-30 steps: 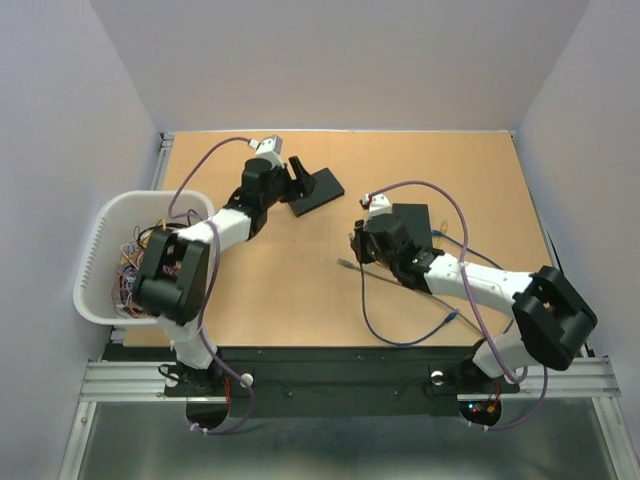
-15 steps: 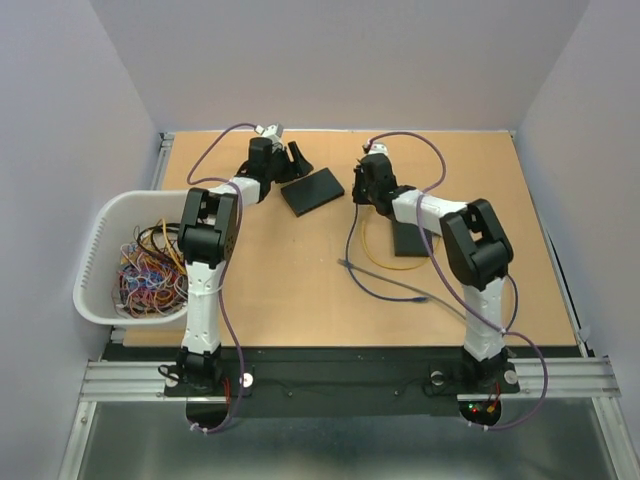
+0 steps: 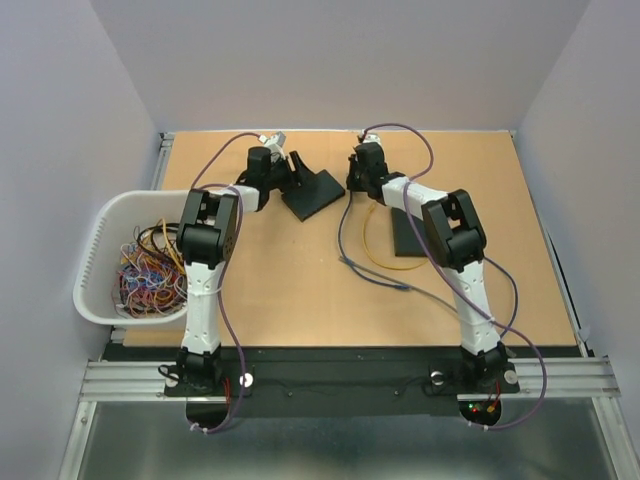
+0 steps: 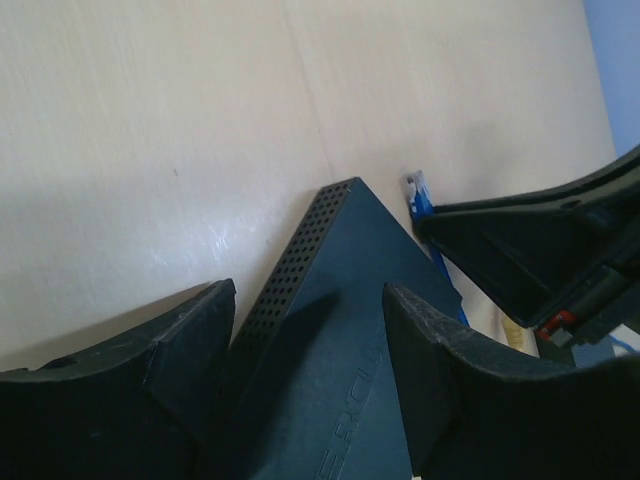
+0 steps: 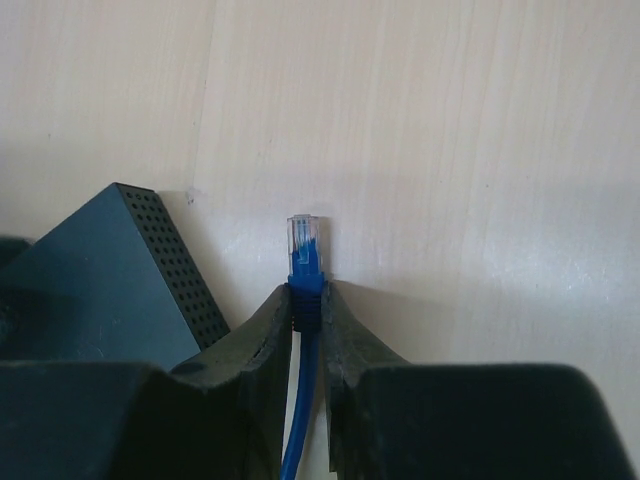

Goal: Insert the plug into the switch port

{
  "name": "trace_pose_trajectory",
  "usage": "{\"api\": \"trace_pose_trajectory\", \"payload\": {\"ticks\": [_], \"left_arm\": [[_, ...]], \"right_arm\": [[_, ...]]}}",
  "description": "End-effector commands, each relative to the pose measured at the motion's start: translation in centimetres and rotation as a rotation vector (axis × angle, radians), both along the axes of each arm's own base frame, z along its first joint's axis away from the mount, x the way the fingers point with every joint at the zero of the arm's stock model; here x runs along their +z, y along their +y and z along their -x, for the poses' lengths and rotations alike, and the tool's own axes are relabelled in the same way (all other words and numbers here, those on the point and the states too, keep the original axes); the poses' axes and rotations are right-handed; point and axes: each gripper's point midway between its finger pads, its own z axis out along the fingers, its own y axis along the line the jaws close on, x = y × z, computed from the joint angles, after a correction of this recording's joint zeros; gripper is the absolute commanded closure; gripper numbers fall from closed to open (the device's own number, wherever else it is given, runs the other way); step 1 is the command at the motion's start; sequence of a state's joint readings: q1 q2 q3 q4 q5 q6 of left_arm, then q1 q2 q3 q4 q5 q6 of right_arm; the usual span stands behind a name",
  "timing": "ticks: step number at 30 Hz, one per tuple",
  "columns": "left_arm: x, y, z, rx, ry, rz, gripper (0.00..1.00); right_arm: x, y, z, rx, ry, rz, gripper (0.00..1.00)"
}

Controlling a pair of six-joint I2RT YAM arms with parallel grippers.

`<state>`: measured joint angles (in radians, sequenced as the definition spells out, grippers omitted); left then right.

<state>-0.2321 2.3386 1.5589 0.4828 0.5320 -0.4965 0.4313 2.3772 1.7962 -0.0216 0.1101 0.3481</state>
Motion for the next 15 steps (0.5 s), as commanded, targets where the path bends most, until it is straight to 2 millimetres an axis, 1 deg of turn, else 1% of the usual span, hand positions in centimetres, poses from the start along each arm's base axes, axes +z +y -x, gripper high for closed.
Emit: {"api": "trace_pose_trajectory", "payload": {"ticks": [1, 2, 3, 4, 5, 6, 7, 8, 9, 10, 11, 12, 13, 14, 15], "left_arm": [[-1.4, -0.5, 4.2, -0.038, 0.102, 0.032, 0.29], [-1.6, -0.3, 5.5, -0.038, 0.113, 0.035, 0.29], [-0.6, -0.6, 6.0, -0.045, 0.088, 0.040, 0.29], [-1.9, -0.3, 7.6, -0.047, 0.122, 0.030, 0.29], [-2.2, -0.3, 8.4, -0.048, 0.131, 0.027, 0.29], [-2.3, -0.1, 9.0, -0.041, 0.141, 0.027, 0.29], [-2.6, 0.1, 10.4, -0.044, 0.149, 0.025, 0.30], [-2.8, 0.3, 11.2, -0.041, 0.160, 0.027, 0.30], [-2.9, 0.5, 11.8, -0.039, 0.162, 0.025, 0.30], [-3.0, 0.8, 13.1, -0.037, 0.168, 0.026, 0.30], [-3.1, 1.0, 13.8, -0.034, 0.171, 0.027, 0.30], [-3.1, 1.2, 14.3, -0.029, 0.170, 0.025, 0.30], [-2.6, 1.4, 14.5, -0.030, 0.151, 0.017, 0.30], [-3.3, 1.7, 15.5, -0.026, 0.170, 0.004, 0.30], [-3.5, 2.0, 15.6, -0.016, 0.171, -0.006, 0.30]], "right_arm": [[-0.4, 1.3, 3.3, 0.061, 0.068, 0.005, 1.00], [-0.5, 1.5, 3.8, 0.071, 0.069, 0.005, 1.00], [-0.5, 1.9, 5.1, 0.089, 0.076, 0.005, 1.00], [-0.7, 2.1, 6.0, 0.097, 0.083, 0.009, 1.00], [-0.3, 2.5, 6.5, 0.108, 0.069, 0.003, 1.00], [-1.9, 2.6, 8.6, 0.120, 0.114, 0.018, 1.00], [-0.4, 3.2, 8.7, 0.127, 0.069, -0.008, 1.00], [-0.3, 3.8, 9.7, 0.133, 0.073, -0.023, 1.00], [-0.6, 3.8, 10.5, 0.140, 0.077, -0.020, 1.00], [-1.6, 3.6, 12.1, 0.142, 0.105, -0.023, 1.00], [-0.9, 4.4, 12.9, 0.160, 0.085, -0.039, 1.00], [-0.8, 4.5, 13.5, 0.160, 0.088, -0.046, 1.00], [-0.9, 4.5, 14.0, 0.159, 0.091, -0.046, 1.00], [-1.5, 4.3, 15.0, 0.164, 0.105, -0.049, 1.00], [-0.9, 4.6, 15.5, 0.168, 0.100, -0.069, 0.99]]}}
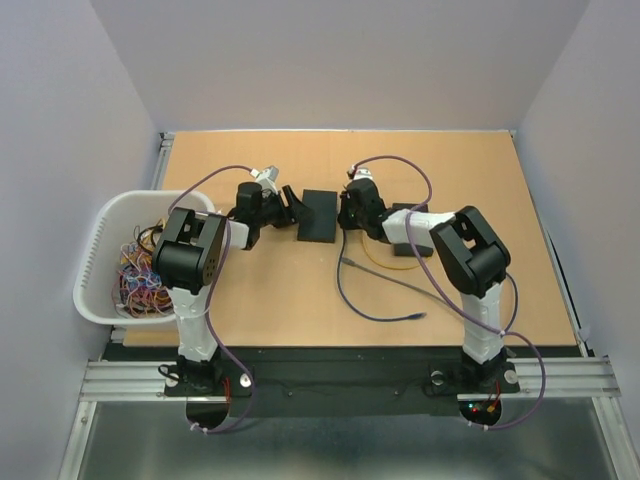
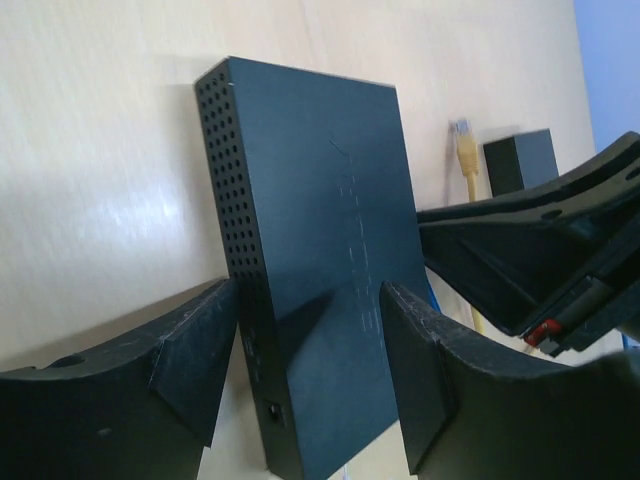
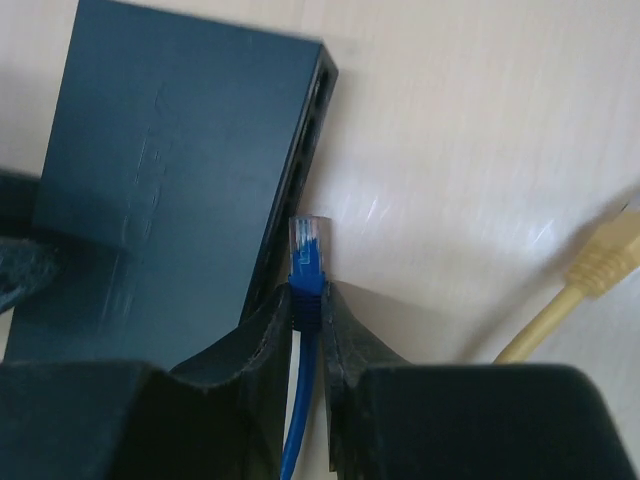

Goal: Insert the plug into the switch port

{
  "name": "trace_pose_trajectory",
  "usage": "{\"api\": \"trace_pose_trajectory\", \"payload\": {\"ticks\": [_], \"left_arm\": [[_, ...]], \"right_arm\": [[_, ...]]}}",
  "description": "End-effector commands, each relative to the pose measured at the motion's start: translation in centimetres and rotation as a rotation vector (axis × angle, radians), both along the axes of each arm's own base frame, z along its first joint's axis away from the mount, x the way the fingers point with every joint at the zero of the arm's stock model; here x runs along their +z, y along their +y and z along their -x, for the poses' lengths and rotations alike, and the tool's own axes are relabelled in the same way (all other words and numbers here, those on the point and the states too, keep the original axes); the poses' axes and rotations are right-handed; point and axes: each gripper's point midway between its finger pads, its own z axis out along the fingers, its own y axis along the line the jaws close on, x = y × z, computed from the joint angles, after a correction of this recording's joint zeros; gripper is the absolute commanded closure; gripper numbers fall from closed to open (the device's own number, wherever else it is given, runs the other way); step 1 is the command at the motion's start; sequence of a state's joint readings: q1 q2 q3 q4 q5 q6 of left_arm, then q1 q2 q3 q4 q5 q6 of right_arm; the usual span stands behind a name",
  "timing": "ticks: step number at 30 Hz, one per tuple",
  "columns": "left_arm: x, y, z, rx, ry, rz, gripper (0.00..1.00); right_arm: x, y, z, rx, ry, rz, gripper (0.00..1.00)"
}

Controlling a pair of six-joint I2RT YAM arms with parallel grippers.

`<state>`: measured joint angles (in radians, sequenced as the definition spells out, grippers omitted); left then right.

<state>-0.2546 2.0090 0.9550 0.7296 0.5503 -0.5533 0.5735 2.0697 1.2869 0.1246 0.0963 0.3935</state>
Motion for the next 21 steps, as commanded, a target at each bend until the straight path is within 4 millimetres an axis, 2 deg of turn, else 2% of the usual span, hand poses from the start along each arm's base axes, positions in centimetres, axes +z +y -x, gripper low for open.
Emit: {"api": "trace_pose_trajectory", "payload": {"ticks": [1, 3, 5, 6, 9, 15, 18, 21], "left_arm": [[-2.8, 0.8, 3.6, -0.001, 0.106, -0.050, 0.30], [-2.8, 0.9, 4.0, -0.005, 0.107, -0.055, 0.30], [-2.8, 1.1, 4.3, -0.009, 0.103, -0.061, 0.30], [-2.7, 0.9, 4.3, -0.022, 0.096, -0.061, 0.30], [-2.1, 0.5, 4.3, -0.057, 0.076, -0.052, 0.30], [-1.9, 0.1, 4.4, -0.119, 0.059, -0.070, 0.31], [-2.5, 0.6, 4.8, -0.105, 0.084, -0.094, 0.31], [-3.1, 0.8, 5.3, -0.098, 0.104, -0.099, 0.32]], "right_arm": [[-0.4, 1.6, 3.6, 0.047, 0.047, -0.064, 1.00], [-0.7, 2.1, 5.1, 0.070, 0.061, -0.081, 1.00], [0.2, 3.0, 6.1, 0.088, 0.050, -0.101, 0.99], [0.3, 3.9, 7.5, 0.112, 0.053, -0.106, 1.00], [0.7, 6.0, 9.4, 0.144, 0.042, -0.120, 1.00], [1.1, 9.9, 11.8, 0.208, 0.036, -0.148, 0.99], [0.5, 10.3, 12.0, 0.207, 0.035, -0.131, 1.00], [-0.1, 9.3, 11.9, 0.172, 0.028, -0.100, 1.00]]}}
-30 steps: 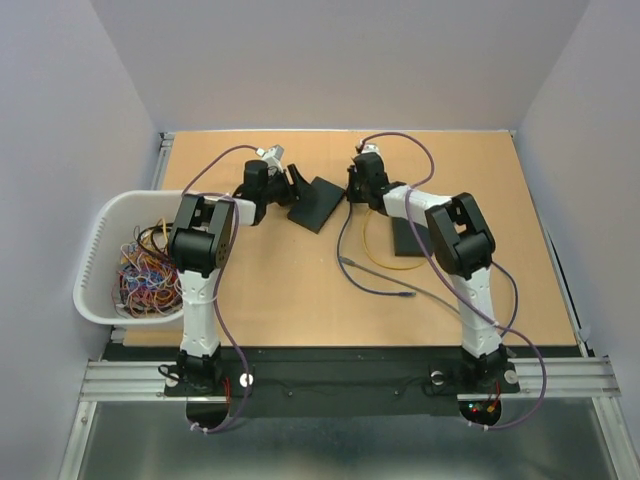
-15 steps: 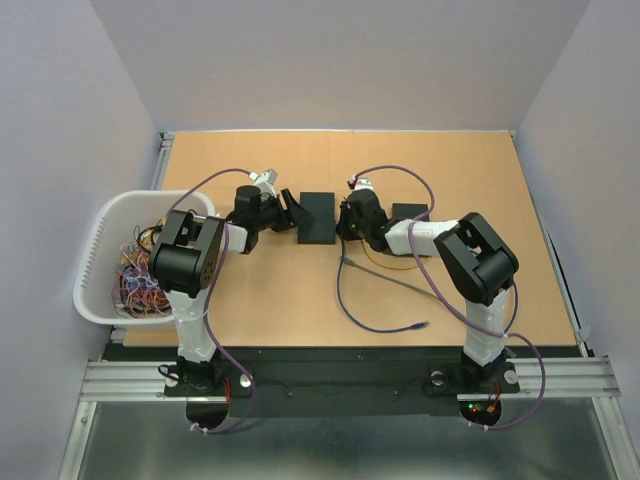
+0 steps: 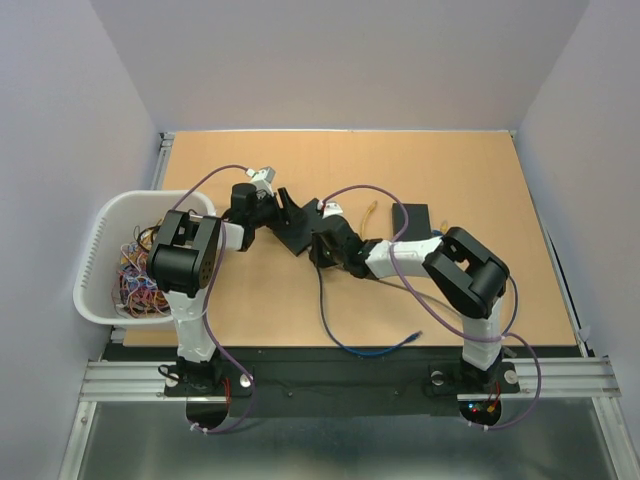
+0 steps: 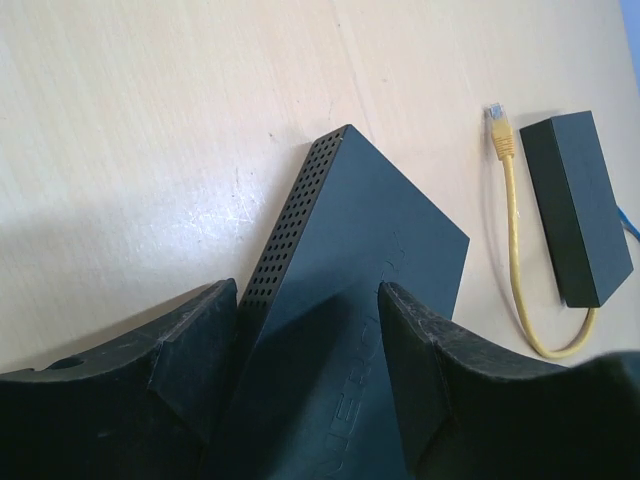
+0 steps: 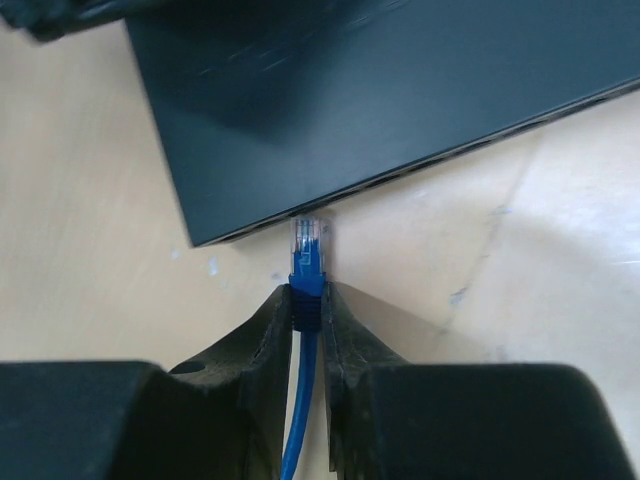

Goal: Insert the plug into the switch port

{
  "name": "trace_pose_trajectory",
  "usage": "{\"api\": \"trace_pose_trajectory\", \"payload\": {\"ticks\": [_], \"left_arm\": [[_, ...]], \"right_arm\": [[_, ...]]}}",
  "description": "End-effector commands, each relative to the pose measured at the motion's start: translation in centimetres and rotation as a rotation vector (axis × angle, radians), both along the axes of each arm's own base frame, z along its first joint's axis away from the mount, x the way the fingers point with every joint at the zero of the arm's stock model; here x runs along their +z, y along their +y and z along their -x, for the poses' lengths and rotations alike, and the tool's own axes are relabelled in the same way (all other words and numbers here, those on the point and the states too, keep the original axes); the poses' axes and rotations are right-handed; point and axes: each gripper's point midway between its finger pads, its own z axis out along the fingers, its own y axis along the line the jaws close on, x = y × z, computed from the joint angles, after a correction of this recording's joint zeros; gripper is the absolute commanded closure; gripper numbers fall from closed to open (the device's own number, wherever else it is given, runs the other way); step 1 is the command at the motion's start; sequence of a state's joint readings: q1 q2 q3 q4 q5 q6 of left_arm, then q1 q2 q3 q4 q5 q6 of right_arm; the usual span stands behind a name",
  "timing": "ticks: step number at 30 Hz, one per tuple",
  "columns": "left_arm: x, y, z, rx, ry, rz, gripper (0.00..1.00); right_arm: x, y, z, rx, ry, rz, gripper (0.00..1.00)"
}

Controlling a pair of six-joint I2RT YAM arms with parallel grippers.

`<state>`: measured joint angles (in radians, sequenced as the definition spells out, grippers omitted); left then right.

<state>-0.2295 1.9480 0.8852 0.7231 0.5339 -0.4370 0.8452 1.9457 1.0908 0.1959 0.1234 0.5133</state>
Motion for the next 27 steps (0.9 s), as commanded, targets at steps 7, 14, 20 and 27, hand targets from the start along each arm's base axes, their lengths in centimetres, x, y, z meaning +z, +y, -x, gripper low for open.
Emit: {"api": "trace_pose_trajectory", "payload": {"ticks": [7, 14, 20, 27], "left_arm": [[-4.6, -0.5, 5.5, -0.039, 0.219, -0.026, 0.35], [-4.5, -0.1, 5.8, -0.014, 0.213, -0.029, 0.36], [-4.7, -0.1, 6.0, 0.010, 0.222, -0.014, 0.39], [-5.0, 0.1, 6.0, 0.032, 0.227, -0.004, 0.44]], "right_arm": [[-0.9, -1.7, 1.1, -0.031, -0.016, 0.037, 1.00], [-0.4, -2.3, 0.8, -0.043, -0.039, 0.063, 1.00], [0.8, -0.9, 0.6, -0.016, -0.048, 0.039, 1.00], [2.2, 0.6, 1.3, 0.008, -0.081, 0.035, 0.99]]}}
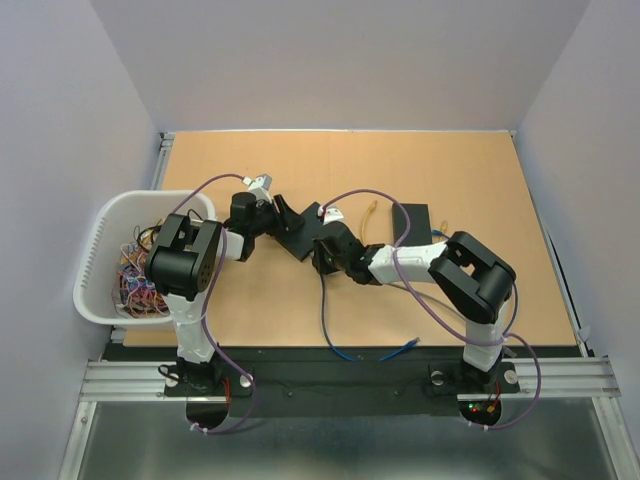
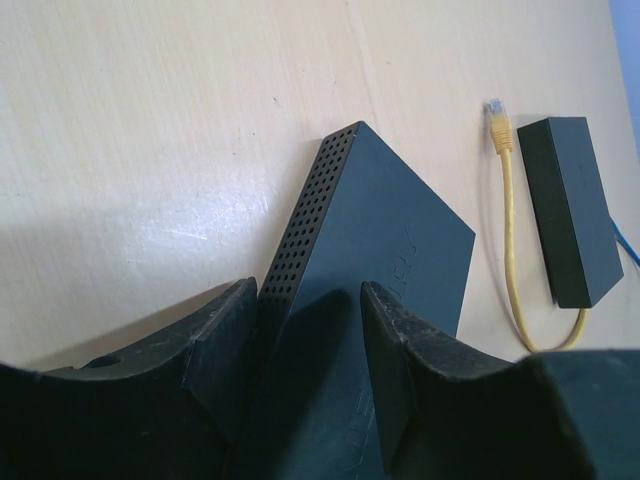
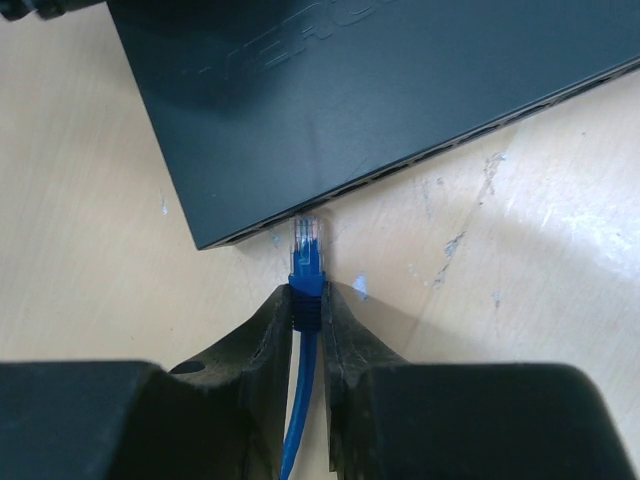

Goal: Insert the plug into the switch port

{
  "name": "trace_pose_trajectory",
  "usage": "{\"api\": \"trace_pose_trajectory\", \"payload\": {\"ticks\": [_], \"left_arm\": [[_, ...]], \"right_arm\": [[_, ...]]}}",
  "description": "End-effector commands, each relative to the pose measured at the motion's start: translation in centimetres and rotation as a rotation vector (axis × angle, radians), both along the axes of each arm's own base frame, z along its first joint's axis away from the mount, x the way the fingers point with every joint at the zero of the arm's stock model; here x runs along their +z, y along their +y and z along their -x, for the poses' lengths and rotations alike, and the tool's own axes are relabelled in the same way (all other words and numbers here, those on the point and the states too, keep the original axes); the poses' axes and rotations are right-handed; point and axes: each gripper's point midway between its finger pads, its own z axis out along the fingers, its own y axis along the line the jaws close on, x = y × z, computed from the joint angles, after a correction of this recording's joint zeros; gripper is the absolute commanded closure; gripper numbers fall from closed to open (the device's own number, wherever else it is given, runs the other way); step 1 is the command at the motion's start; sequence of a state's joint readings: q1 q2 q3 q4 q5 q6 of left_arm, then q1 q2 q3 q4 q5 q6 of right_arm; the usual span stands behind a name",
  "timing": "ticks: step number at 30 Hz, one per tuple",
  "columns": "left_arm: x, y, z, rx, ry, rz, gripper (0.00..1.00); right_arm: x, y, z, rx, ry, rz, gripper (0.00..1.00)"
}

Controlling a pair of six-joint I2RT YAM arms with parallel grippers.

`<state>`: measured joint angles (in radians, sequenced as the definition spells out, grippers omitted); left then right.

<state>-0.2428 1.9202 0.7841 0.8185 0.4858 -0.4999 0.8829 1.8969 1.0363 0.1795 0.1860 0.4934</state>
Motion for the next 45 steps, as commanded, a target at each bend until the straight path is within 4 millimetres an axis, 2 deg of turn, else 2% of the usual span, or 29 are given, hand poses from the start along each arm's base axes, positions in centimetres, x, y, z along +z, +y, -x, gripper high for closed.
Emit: {"api": "trace_pose_trajectory", "payload": {"ticks": [1, 9, 22, 32, 45], "left_arm": [[-4.4, -0.2, 4.4, -0.027, 0.212, -0.025, 0.45], [-4.5, -0.1, 4.5, -0.022, 0.213, -0.026, 0.50], [-4.7, -0.2, 4.7, -0.025, 0.214, -0.029, 0.52], [-4.9, -0.4, 4.7, -0.034, 0.203, -0.045, 0.52], [-4.8, -0.7, 4.7, -0.051, 0.189, -0.057, 0.53]], "right_arm": [[2.4, 1.4, -0.3, 0.005, -0.056, -0.019, 0.99], [3.2, 1.8, -0.3, 0.004, -0.065, -0.037, 0.99], [5.7, 3.2, -0.9, 0.021, -0.101, -0.081, 1.00], [6.3, 4.1, -1.5, 0.030, -0.126, -0.076, 1.00], [6.7, 3.7, -3.1, 0.013, -0.187, 0.022, 1.00]]}}
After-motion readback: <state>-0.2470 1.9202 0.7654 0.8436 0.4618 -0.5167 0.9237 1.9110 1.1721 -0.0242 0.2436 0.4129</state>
